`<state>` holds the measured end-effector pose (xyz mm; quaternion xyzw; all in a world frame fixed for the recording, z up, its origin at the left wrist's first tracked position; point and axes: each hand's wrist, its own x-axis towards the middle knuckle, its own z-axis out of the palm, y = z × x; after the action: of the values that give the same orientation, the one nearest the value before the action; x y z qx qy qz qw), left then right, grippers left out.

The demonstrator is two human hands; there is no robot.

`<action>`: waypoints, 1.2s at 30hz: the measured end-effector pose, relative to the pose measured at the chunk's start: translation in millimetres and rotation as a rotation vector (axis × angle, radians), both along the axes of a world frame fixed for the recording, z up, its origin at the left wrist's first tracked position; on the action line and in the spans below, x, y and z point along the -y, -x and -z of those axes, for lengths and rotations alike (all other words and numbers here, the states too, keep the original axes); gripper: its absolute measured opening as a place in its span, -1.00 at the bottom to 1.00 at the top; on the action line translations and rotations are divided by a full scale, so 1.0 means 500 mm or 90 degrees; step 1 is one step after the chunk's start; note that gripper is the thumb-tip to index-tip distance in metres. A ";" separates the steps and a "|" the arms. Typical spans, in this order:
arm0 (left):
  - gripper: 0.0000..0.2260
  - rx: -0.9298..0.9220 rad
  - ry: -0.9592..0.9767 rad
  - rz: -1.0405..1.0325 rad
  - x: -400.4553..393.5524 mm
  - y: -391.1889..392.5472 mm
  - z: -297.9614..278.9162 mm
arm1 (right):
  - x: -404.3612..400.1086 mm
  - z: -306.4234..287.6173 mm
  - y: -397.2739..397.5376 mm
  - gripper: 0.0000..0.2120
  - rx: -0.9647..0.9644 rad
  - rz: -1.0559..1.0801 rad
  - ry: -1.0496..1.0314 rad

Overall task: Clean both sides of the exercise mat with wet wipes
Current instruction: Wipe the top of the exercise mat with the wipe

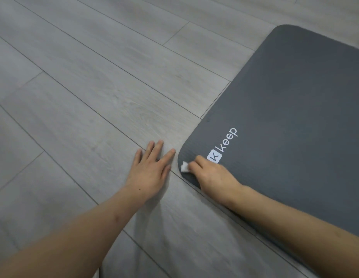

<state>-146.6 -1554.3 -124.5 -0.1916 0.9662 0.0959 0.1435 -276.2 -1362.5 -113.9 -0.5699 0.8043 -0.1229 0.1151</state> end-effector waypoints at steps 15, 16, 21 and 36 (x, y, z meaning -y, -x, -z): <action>-0.57 -0.052 0.005 0.118 -0.056 0.132 -0.056 | -0.096 0.014 0.105 -0.88 -0.026 0.200 0.004; -0.58 -0.055 0.008 0.137 -0.065 0.143 -0.056 | -0.115 0.014 0.068 -0.88 -0.005 0.169 -0.002; -0.72 -0.091 0.012 0.282 -0.121 0.235 -0.073 | -0.227 -0.041 0.000 -0.87 0.089 0.075 -0.129; -0.70 -0.096 -0.069 0.540 -0.506 0.485 -0.599 | -0.573 -0.602 0.097 -0.86 0.139 0.857 0.075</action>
<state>-388.9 -1301.4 175.0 0.2381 0.9607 0.0925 0.1089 -324.6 -1075.9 186.9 0.0644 0.9591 -0.2682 0.0629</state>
